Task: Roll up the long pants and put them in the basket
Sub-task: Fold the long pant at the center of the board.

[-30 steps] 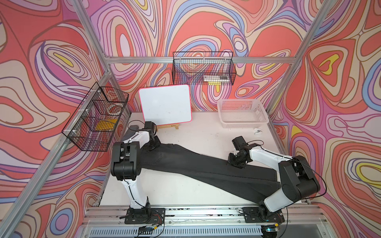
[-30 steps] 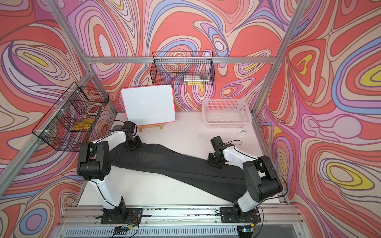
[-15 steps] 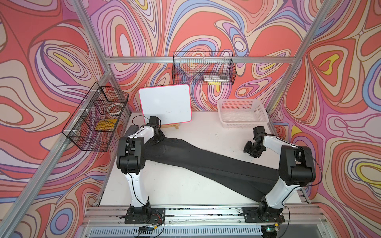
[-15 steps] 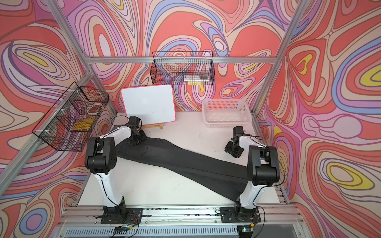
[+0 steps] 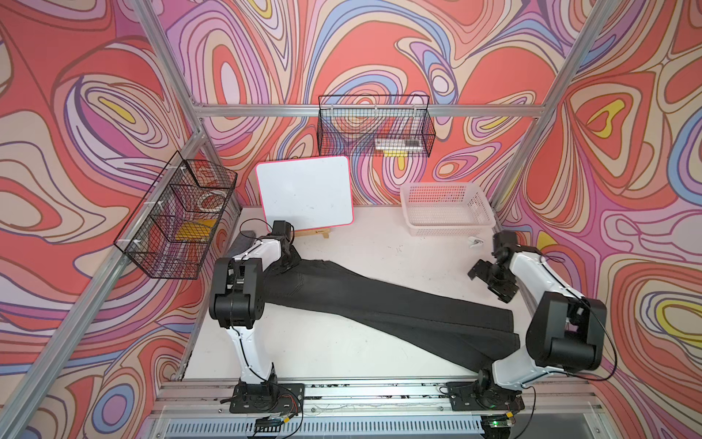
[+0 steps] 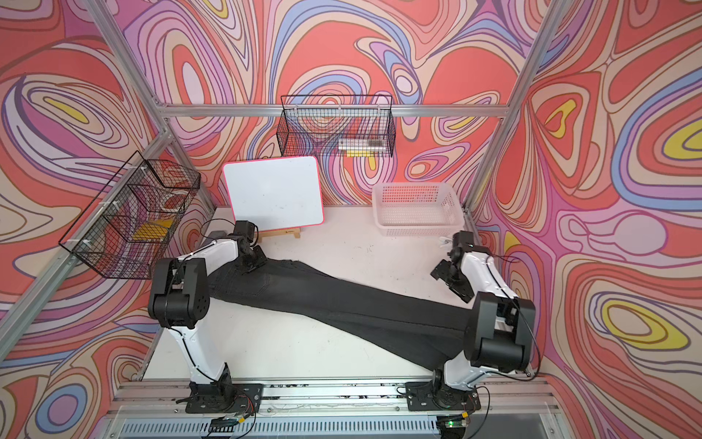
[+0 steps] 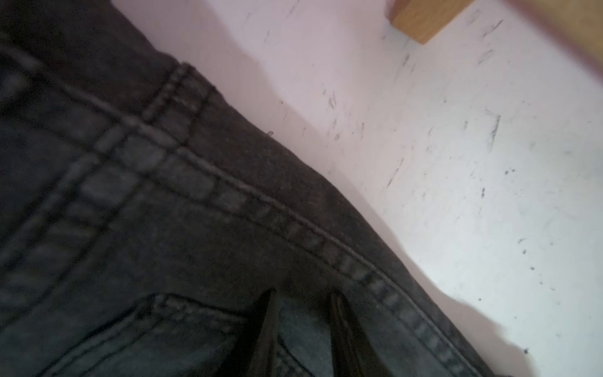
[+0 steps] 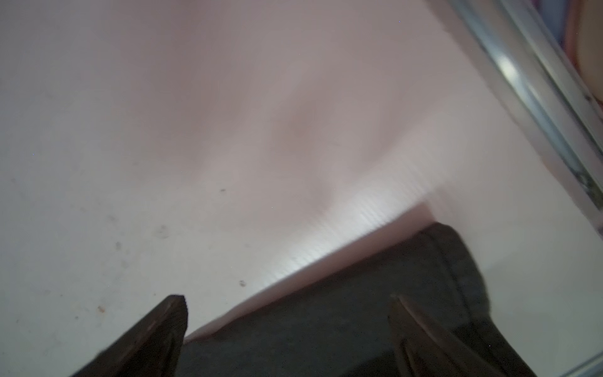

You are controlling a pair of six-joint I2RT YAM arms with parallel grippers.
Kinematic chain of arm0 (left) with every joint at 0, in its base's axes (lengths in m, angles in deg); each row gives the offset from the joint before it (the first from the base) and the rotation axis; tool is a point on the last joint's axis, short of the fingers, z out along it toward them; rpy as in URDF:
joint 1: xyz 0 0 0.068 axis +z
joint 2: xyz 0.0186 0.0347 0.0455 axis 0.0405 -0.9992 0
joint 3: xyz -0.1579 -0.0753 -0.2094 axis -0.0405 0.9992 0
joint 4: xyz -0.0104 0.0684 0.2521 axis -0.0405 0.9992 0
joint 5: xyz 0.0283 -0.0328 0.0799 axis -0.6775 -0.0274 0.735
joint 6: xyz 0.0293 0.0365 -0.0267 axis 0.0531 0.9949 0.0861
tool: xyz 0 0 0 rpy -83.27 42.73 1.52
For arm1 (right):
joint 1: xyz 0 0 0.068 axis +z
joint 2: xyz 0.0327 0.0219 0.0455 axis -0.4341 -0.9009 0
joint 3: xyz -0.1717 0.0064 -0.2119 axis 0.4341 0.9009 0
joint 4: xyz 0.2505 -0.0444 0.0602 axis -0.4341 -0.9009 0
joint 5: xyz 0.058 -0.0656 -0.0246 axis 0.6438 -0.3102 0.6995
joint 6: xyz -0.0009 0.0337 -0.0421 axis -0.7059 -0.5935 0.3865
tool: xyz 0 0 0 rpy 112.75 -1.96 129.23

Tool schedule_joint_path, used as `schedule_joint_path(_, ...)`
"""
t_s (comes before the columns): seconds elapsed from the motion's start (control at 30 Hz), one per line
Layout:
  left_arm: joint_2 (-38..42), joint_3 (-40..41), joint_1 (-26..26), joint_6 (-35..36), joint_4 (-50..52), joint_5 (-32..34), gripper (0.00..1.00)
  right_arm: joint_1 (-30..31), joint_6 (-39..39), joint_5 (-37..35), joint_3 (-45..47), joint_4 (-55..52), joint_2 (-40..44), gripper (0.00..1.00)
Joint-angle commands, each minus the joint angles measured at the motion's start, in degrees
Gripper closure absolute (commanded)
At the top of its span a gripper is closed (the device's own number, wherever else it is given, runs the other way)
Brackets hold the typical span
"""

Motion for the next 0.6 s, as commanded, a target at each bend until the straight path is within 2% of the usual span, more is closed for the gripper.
schedule_joint_path(0.0,0.02,1.02,0.49,0.27,5.82,0.9,0.68,-3.28,-2.81,-2.15,1.2,-4.35,-1.69,0.02)
schedule_joint_path(0.27,0.14,0.86,1.18,0.77,6.01,0.98,0.68,-5.69,-6.49,2.75,8.24,5.12,-6.32,0.02)
schedule_joint_path(0.37,0.49,1.44,2.1,1.24,6.11,1.16,0.68,-5.69,-9.34,4.33,11.33,8.17,-7.39,0.07)
schedule_joint_path(0.43,0.92,2.0,2.83,1.4,6.06,1.16,0.68,-5.69,-11.08,4.37,13.12,9.59,-7.33,0.16)
schedule_joint_path(0.5,1.45,2.69,3.41,1.44,5.6,1.07,0.69,-5.69,-12.26,3.39,14.5,11.14,-7.22,0.3)
schedule_joint_path(0.57,1.82,3.22,3.65,1.5,5.33,1.0,0.7,-5.68,-12.91,2.93,15.17,13.35,-7.83,0.54)
